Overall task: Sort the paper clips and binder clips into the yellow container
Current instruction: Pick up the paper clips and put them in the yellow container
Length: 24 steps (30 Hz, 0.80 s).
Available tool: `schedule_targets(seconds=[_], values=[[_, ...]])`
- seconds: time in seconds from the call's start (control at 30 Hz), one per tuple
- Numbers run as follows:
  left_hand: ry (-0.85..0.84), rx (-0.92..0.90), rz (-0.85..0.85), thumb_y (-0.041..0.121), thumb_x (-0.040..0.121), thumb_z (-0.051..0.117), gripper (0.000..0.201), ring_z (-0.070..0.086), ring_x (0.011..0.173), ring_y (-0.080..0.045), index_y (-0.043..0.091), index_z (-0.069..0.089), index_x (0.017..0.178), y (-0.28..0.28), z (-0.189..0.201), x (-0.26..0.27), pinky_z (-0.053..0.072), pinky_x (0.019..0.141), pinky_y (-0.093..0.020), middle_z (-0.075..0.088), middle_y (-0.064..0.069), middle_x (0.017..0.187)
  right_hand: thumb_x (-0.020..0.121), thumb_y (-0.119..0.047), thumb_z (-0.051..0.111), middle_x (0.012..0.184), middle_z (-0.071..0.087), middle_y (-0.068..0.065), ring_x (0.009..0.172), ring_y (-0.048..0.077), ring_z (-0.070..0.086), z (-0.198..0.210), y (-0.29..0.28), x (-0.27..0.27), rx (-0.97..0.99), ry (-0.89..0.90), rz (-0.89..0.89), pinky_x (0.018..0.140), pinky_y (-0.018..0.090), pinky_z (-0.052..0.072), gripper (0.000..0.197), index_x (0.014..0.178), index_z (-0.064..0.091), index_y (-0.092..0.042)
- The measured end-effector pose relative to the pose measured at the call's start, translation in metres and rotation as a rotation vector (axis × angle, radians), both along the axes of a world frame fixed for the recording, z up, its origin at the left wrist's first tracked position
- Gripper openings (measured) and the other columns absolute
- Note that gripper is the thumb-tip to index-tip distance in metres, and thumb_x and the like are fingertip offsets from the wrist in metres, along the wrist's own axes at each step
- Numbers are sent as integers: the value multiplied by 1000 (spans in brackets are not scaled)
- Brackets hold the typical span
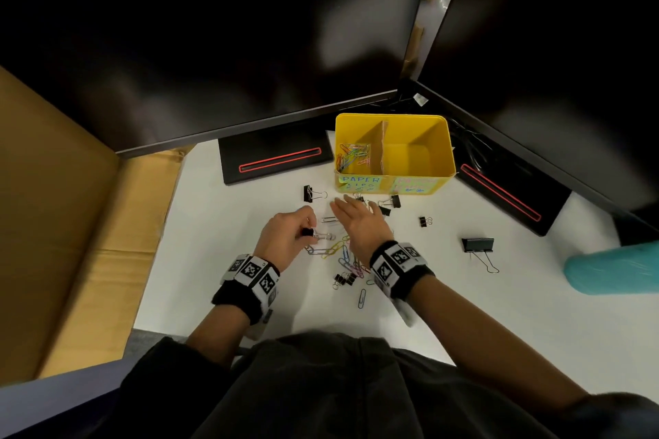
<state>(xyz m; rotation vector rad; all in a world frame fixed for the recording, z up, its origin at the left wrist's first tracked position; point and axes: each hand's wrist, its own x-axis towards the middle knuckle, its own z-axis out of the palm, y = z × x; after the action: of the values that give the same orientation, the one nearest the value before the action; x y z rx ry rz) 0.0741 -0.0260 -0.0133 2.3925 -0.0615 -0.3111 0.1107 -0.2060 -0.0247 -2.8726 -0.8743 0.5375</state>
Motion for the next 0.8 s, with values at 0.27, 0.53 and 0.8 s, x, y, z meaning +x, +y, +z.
schedule_targets(seconds=[0.27,0.53,0.8], values=[[20,-325,230,4,86,63,17,62,65,-21,14,65,99,8,6,16,53,52,-12,66,-14,81,78,9,44,157,5,8,142,24,12,-14,-27,-53,42,32,155,114,54,5,81,146,8,-15],[431,270,367,28,89,57,48,39,120,-42,8,37,128,30,3,13,39,99,-48,34,-20,131,75,-1,66,112,58,19,92,35,60,-4,-53,-70,373,-170,-235,54,42,58,42,116,56,-3],[300,150,-17,14,80,69,35,46,111,-28,12,51,110,-13,-9,-15,46,93,-44,40,-9,118,85,-3,54,104,58,14,85,33,61,-3,-47,-66,419,35,-214,64,44,55,29,113,58,-7]])
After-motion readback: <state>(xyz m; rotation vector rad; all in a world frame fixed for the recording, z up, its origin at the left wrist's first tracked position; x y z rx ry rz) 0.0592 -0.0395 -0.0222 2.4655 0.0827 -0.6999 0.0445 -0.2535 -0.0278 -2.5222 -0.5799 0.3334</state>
